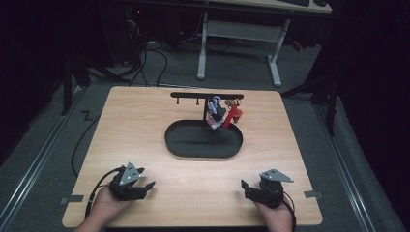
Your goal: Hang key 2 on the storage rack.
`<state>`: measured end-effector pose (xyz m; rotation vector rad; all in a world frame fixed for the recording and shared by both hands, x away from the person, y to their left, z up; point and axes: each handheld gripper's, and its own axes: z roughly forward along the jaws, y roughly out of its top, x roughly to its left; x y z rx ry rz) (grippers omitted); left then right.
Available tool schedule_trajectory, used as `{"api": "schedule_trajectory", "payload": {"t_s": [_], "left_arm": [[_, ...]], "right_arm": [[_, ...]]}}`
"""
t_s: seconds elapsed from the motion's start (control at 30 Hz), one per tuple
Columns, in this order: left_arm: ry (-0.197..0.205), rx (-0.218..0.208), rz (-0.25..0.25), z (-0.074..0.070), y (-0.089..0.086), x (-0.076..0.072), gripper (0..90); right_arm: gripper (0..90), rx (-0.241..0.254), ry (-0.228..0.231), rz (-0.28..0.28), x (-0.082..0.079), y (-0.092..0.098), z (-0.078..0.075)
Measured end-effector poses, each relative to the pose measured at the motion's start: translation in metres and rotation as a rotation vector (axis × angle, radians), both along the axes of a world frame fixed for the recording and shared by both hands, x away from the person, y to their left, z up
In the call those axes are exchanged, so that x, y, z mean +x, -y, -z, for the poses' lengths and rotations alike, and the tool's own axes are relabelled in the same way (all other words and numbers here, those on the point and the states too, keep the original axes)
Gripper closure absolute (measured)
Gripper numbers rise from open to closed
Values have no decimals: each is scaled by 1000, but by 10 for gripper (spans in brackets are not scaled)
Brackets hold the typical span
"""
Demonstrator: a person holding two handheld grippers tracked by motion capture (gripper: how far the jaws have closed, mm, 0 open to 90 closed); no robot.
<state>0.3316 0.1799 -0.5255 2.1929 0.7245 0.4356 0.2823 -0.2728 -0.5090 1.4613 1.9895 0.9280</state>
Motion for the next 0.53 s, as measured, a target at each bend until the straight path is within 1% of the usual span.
{"api": "schedule_trajectory", "payload": {"t_s": [0.03, 0.07, 0.1, 0.13, 0.23, 0.3, 0.4, 0.53], "left_arm": [[1, -1, 6, 0, 2, -1, 344], [1, -2, 10, 1, 4, -1, 343], [2, -2, 13, 1, 6, -1, 343], [1, -1, 14, 2, 7, -1, 343], [5, 19, 23, 4, 12, -3, 342], [10, 34, 27, 4, 12, -4, 340], [12, 23, 27, 3, 9, -5, 340], [12, 5, 17, 0, 2, -4, 340]], "right_arm": [[205, 10, 21, 18, -2, 5, 0], [195, 53, 26, 30, -2, 9, 2], [186, 90, 21, 35, -1, 12, 4], [182, 106, 13, 38, 0, 13, 7], [175, 94, 11, 31, 5, 11, 10], [174, 88, 21, 23, 6, 11, 9], [174, 94, 27, 30, 6, 9, 7], [174, 89, 18, 36, 7, 7, 8]]}}
